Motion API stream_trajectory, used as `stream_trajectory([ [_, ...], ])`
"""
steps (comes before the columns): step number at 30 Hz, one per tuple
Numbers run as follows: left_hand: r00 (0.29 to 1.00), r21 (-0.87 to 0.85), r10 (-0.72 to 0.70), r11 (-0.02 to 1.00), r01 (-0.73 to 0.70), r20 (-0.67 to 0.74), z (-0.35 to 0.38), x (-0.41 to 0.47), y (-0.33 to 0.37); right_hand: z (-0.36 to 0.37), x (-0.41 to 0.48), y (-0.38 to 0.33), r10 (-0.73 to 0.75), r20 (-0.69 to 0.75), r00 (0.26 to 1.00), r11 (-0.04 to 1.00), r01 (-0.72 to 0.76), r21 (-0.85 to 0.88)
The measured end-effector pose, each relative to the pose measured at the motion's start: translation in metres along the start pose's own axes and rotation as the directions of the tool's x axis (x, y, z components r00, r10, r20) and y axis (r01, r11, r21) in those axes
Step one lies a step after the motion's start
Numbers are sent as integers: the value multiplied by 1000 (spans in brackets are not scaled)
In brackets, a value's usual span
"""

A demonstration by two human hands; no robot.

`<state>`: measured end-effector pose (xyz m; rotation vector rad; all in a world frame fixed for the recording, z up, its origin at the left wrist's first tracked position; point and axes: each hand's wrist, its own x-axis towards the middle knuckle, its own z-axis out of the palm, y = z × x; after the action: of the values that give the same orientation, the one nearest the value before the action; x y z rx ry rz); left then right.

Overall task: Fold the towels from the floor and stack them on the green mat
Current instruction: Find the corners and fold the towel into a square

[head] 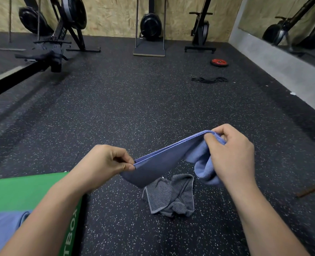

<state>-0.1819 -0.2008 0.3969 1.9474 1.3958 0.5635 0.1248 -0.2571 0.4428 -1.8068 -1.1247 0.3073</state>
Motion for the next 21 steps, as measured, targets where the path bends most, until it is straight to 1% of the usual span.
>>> stream_trajectory([
  [5,992,51,65,997,-60,-105,-4,0,2,0,0,-1,-13,-3,1000,1000,13,11],
  [11,989,101,51,994,-37,-141,-8,0,-6,-1,0,2,-9,11,1000,1000,9,11],
  [17,971,-1,32,999,-33,-236,-15,4,-19,1,2,4,11,23,1000,1000,-11,-15],
  [21,967,-218,10,973,-68,-254,-18,6,-27,0,4,7,49,47,998,997,-46,-60],
])
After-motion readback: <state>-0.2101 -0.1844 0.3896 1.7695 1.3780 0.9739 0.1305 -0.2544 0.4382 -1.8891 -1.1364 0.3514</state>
